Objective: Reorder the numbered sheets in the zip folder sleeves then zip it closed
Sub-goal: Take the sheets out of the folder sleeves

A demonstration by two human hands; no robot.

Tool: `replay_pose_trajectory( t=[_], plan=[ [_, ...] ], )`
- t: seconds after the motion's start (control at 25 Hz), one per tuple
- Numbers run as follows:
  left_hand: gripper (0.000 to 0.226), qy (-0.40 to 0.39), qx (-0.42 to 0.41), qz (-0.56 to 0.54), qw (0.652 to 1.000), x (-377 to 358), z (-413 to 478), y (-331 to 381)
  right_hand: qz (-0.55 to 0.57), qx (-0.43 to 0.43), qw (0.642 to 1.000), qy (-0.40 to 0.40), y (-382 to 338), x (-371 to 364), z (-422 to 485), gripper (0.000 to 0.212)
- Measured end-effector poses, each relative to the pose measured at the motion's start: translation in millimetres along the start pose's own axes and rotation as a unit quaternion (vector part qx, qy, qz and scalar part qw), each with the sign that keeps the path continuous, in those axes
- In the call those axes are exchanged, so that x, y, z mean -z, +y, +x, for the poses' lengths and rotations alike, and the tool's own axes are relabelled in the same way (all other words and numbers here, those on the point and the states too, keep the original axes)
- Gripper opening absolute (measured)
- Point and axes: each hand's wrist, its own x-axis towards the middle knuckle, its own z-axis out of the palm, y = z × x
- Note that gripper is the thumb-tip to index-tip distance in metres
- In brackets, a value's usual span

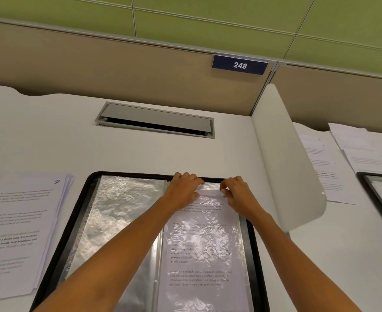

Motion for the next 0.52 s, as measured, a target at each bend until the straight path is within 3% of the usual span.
replay_pose_trajectory(
  t=[0.2, 0.36, 0.52],
  plan=[
    [0.021, 0.017, -0.002, 0.017, 1.0, -1.3, 1.4, -0.3, 0.03, 0.007, 0.999, -0.009, 4.1, 1.8, 6.9, 0.009],
    [0.024, 0.024, -0.017, 0.031, 0.999, -13.1, -8.0, -1.4, 0.003, 0.016, 1.0, -0.007, -4.4, 0.2, 31.8, 0.015],
    [0.024, 0.05, -0.021, 0.019, 0.998, -22.6, -16.1, -3.3, -0.147, 0.026, 0.981, -0.122, -20.0, -8.6, 53.0, 0.022]
  ],
)
